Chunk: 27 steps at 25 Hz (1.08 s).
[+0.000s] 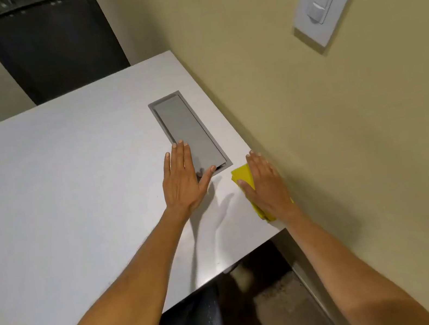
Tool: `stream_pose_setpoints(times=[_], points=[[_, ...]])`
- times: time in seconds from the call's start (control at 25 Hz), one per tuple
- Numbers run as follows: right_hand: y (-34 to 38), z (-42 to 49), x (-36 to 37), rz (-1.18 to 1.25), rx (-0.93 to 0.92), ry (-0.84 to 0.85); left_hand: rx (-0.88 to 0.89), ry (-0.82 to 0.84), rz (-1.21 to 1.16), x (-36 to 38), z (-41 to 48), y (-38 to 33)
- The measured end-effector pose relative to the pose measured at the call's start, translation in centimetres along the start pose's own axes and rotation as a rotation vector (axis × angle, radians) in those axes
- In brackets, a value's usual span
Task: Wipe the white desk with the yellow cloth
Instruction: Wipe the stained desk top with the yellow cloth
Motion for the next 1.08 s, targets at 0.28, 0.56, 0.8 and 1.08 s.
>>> stream_pose_setpoints(times=[0.28, 0.56, 0.8, 1.08], points=[[-2.8, -0.7, 5.4, -0.030, 0.052, 0.141, -0.037, 0.096, 0.050, 5.0, -2.7, 1.2], [-4.5, -1.1, 7.9, -0.066, 0.060, 0.137, -0.026, 0.116, 0.093, 6.4, -3.7, 2.9], [-4.7, -0.9, 8.5, -0.135, 0.084, 0.076, -0.049, 0.097, 0.105, 6.1, -4.3, 4.0], [-4.7, -0.5, 9.3, -0.131, 0.087, 0.100, -0.093, 0.062, 0.094, 4.7, -5.3, 5.1]])
Point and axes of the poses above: each hand's wrist, its own z-axis towards the middle knuckle, its own x-axis out of the palm, y = z × x, the point moved 7 cm from there along z, towards the middle knuckle, and after that the axes turned 6 degrees about z, right-handed, at the moved point
